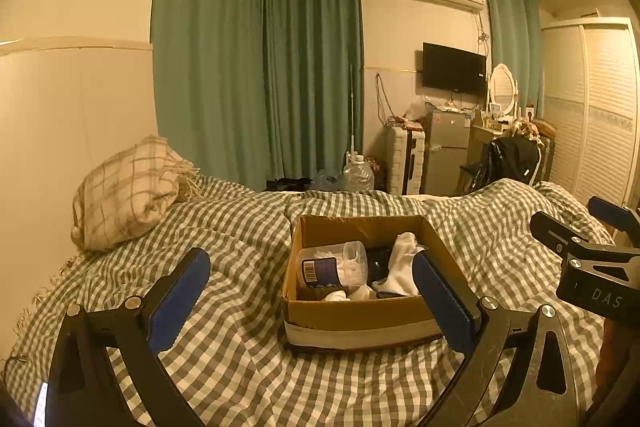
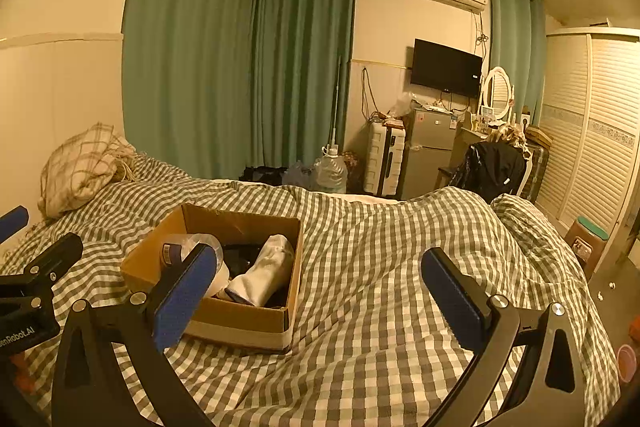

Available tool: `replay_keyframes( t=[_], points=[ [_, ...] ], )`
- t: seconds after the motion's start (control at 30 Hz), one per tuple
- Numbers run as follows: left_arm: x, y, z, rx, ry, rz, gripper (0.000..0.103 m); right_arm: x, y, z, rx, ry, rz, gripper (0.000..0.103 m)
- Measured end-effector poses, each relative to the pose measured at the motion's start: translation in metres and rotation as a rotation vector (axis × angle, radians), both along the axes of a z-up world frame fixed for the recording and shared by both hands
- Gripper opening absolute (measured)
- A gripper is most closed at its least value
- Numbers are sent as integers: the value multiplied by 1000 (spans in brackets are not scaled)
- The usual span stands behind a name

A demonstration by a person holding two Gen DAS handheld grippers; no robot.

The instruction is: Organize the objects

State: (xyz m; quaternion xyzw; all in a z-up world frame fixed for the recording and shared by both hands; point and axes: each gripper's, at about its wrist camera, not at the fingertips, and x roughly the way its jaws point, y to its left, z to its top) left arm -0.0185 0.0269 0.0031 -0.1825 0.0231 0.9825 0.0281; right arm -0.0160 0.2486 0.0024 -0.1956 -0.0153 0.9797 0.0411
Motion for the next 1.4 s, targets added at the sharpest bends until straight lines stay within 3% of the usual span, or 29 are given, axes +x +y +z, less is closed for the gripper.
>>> replay_keyframes(
  t=[1.4],
  points=[
    [-3,-8,-5,17,-30,20,103,-1,-3,-2,11,-12,5,103]
  ],
)
